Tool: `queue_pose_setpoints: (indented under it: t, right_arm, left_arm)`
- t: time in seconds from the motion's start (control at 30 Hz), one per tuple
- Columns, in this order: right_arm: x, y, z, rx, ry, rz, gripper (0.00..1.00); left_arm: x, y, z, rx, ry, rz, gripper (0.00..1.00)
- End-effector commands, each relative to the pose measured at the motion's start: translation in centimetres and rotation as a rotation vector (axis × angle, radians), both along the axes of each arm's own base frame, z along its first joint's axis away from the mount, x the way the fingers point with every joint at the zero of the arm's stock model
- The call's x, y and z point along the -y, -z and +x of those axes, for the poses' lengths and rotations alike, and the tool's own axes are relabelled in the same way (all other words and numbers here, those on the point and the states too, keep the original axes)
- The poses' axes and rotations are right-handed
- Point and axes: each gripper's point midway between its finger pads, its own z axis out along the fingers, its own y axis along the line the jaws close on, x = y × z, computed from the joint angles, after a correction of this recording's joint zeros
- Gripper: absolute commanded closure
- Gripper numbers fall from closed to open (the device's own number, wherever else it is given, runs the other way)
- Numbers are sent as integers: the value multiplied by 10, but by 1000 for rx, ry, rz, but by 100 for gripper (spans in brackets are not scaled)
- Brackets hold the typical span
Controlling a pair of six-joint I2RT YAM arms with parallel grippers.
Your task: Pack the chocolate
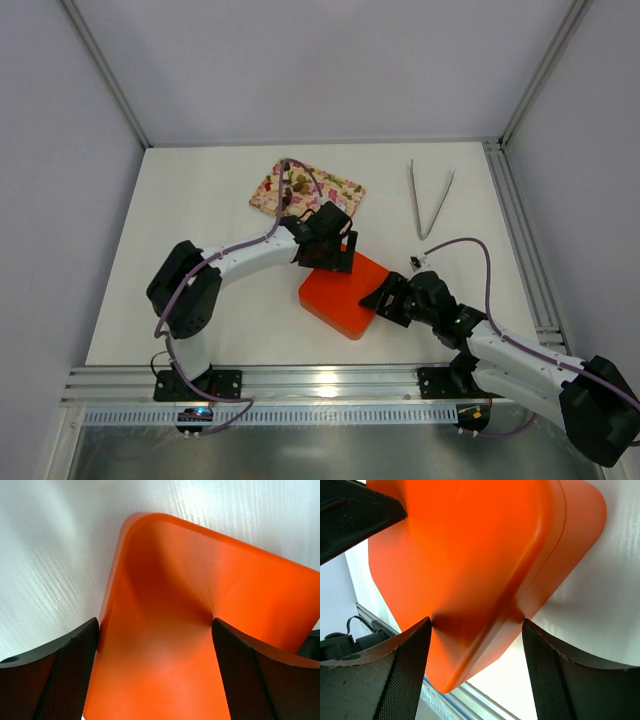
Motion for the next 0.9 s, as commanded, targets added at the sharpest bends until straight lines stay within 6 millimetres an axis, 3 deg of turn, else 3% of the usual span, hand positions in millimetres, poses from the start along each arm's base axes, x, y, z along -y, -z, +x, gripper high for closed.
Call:
queue_pose_setpoints:
  t: [0.0, 0.27, 0.47, 0.87]
  right_arm:
    - [4, -7, 6, 35, -23, -36, 31]
    - [12, -39, 29, 77, -10, 16, 16]
    - [18, -57, 40, 89, 1, 61, 11]
    - [38, -55, 46, 71, 41, 75, 11]
  left_arm:
    - [-27, 71, -91, -319, 98, 211, 17]
    - [-20, 48, -77, -291, 128, 173, 10]
    - [-17, 35, -70, -286, 152, 156, 8]
    - [-14, 8, -55, -258, 172, 74, 4]
